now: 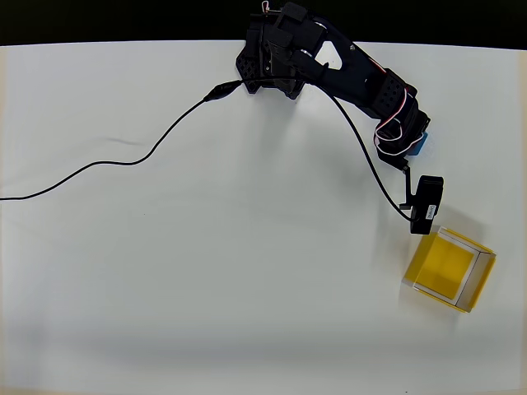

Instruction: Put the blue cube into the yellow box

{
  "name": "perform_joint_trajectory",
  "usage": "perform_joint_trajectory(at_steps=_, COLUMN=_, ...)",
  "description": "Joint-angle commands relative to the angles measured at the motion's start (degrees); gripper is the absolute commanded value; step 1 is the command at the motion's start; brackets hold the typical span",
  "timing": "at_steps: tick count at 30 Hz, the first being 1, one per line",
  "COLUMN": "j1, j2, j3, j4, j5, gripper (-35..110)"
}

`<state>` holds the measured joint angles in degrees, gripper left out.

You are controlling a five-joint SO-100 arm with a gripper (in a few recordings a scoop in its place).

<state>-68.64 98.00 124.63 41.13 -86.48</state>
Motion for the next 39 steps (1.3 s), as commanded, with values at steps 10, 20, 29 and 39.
perform_joint_trajectory(at_steps=10, j1=6.7, j2=8.8, j3=-1.9, j4=-1.2, j5=-6.9, gripper=19)
perform_joint_trajectory(at_steps=20, j1=17.1, j2=16.9, j3=-11.4, j4=-2.3, j5=-17.5, gripper=19)
perform_joint_trajectory(at_steps=29, j1=21.4, j2=9.8, j3=-26.7, j4=-7.1, j5=-22.6, gripper=19)
perform_joint_trajectory(at_steps=39, j1=23.0, j2=-3.0, j3=-36.7, j4=-15.8, j5=-25.0, gripper=19)
